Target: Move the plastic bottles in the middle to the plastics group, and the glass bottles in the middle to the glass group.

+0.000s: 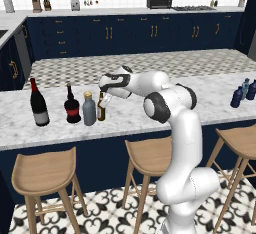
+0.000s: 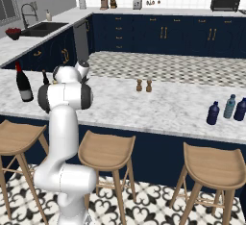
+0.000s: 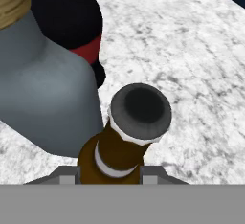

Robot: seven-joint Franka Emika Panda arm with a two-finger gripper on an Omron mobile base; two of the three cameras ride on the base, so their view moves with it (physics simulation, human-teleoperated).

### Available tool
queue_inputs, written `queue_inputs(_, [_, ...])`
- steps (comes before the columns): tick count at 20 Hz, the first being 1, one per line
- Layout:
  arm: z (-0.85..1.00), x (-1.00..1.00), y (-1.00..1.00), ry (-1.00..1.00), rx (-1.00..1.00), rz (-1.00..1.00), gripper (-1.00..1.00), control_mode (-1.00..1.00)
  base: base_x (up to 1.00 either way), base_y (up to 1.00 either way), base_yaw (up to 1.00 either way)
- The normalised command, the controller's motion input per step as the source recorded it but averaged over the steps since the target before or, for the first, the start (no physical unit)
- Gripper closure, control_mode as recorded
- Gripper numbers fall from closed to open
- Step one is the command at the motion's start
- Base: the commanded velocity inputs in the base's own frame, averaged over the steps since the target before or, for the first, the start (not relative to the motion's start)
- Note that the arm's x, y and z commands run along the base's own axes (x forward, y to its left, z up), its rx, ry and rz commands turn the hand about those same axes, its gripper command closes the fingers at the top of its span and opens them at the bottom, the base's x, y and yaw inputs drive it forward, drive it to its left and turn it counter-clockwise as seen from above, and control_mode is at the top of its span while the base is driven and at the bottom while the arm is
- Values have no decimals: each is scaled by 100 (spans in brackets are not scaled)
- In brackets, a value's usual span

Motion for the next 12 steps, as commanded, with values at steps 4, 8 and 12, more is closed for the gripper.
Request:
queue_inputs(4, [-42, -21, 0, -6, 0, 0, 100, -100, 0, 0, 0])
queue_inputs(8, [-40, -31, 0, -7, 0, 0, -100, -100, 0, 0, 0])
queue_inputs(12, [-16, -15, 0, -10, 0, 0, -100, -100, 0, 0, 0])
